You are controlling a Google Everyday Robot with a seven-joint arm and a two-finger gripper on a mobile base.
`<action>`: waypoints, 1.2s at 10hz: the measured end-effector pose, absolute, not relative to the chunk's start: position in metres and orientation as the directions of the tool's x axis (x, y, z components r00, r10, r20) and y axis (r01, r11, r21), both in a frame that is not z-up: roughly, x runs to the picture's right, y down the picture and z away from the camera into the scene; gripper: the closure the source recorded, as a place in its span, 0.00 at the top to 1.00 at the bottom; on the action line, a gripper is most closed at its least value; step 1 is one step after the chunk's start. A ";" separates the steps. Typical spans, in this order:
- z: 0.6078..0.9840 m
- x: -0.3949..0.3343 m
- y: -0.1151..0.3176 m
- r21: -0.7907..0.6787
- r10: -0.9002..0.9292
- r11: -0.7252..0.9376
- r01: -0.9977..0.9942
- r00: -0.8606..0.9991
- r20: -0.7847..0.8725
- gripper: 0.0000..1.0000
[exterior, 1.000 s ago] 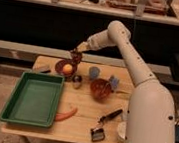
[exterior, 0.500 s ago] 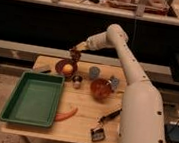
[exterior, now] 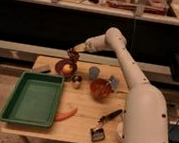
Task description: Place grapes in purple bowl
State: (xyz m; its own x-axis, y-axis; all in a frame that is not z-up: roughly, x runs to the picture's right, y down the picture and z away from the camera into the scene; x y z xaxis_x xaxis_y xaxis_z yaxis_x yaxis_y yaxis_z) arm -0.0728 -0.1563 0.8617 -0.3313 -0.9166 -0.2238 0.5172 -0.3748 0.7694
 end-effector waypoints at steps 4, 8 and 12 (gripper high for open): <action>0.864 -0.086 -0.154 0.770 -0.906 -0.399 0.498 -0.342 -0.248 0.07; 0.867 -0.099 -0.153 0.776 -0.904 -0.400 0.487 -0.351 -0.246 0.44; 0.868 -0.106 -0.151 0.781 -0.899 -0.407 0.473 -0.360 -0.251 0.77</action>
